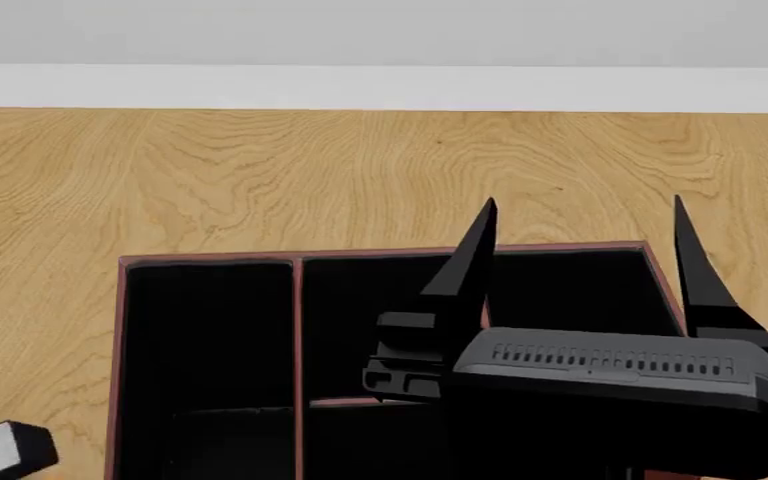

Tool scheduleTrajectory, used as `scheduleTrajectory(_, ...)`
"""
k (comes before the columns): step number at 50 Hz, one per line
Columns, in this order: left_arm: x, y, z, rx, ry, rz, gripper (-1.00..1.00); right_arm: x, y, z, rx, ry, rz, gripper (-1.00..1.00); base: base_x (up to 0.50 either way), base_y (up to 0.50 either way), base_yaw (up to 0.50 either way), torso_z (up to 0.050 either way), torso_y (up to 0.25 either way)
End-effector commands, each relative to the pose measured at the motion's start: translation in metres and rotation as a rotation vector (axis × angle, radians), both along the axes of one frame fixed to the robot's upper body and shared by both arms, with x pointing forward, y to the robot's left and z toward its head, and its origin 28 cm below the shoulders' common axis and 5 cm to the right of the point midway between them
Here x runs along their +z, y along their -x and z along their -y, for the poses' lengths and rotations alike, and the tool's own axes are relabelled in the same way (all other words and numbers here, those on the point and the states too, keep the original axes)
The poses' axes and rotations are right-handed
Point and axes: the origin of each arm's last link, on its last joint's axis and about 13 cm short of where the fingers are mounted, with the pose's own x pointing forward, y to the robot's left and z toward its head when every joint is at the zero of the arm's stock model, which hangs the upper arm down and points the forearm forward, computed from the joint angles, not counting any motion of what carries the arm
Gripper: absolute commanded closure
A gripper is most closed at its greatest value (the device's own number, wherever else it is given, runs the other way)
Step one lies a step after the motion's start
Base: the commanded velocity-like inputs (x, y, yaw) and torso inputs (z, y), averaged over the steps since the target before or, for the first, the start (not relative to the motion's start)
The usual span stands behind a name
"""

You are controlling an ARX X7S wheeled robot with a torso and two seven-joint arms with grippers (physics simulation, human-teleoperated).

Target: Pick up the book and place it in the back compartment of the caddy.

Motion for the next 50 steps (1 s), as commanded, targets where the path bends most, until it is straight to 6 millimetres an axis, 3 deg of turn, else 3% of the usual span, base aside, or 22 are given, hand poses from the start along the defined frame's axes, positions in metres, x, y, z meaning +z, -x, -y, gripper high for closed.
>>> scheduleTrajectory(1,0.081,-0.012,0.007,0.088,0.106,0.237,1.00,0.000,0.000,0.000,0.002,-0.004,0.003,-1.00,0.00,0.00,0.00,0.000,0.000)
scheduleTrajectory(8,0.105,-0.023,0.008,0.144,0.209,0.284,1.00,0.000,0.000,0.000,0.005,-0.005,0.004,-1.00,0.00,0.00,0.00,0.000,0.001)
scheduleTrajectory(11,0.116,-0.026,0.007,0.177,0.199,0.378,1.00,-0.001,-0.001,0.000,0.005,-0.005,0.004,-1.00,0.00,0.00,0.00,0.000,0.000)
scheduleTrajectory(15,0.134,-0.031,0.009,0.158,0.175,0.367,1.00,0.000,-0.001,-0.001,0.008,-0.003,0.002,-1.00,0.00,0.00,0.00,0.000,0.003)
scheduleTrajectory(16,0.138,-0.032,0.009,0.217,0.168,0.464,1.00,0.000,-0.001,-0.001,0.009,-0.003,0.002,-1.00,0.00,0.00,0.00,0.000,0.000)
scheduleTrajectory(21,0.147,-0.033,0.015,0.154,0.165,0.416,1.00,0.001,-0.001,-0.001,0.011,-0.002,0.004,-1.00,0.00,0.00,0.00,0.000,0.000)
scheduleTrajectory(32,0.164,-0.047,0.028,0.068,0.164,0.560,1.00,0.002,0.000,-0.002,0.009,-0.002,0.005,-1.00,0.00,0.00,0.00,0.000,0.002)
scheduleTrajectory(50,0.199,-0.062,0.060,0.182,0.147,0.301,1.00,0.003,0.002,0.000,0.002,-0.005,0.010,-1.00,0.00,0.00,0.00,0.000,0.001)
